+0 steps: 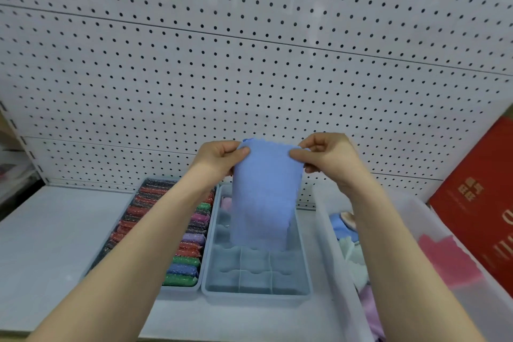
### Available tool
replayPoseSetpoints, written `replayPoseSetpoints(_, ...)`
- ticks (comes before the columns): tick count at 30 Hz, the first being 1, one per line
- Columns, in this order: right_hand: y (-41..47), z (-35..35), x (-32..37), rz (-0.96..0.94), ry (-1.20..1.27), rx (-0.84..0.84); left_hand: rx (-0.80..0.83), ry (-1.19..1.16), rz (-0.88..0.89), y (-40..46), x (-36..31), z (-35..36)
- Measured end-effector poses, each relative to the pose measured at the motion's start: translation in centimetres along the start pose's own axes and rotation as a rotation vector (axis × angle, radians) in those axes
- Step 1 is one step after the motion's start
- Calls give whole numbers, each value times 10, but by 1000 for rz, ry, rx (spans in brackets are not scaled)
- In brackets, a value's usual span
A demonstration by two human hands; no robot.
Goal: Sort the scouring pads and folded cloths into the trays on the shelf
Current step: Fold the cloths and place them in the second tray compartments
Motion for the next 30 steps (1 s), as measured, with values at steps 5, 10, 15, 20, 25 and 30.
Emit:
replayPoseSetpoints(5,7,5,7,-35,-74,-201,-89,-5,30,4,5,14)
replayPoseSetpoints(10,3,21,22,-47,82,-118,-43,75,108,0,-11,35)
replayPoseSetpoints(15,3,22,25,-60,139,-106,32,43,196,-12,-36,48)
replayPoseSetpoints(20,-1,16,22,-115,302,-63,-82,87,207,-4,-31,25)
replayPoseSetpoints(25,0,37,-23,-41,268,213,-64,-121,87,2,-25,14)
replayPoseSetpoints(30,-8,75,-35,-30,379,400,-62,-252,-9,10,-26,11)
Point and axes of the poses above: each hand's wrist, its own y-axis towards the middle knuckle, its own z-axis out of the palm, x = y × z, the point moved 10 cm from there along y, towards the middle knuckle, and after that the axes turned 2 degrees about z, right-handed, at the moved point
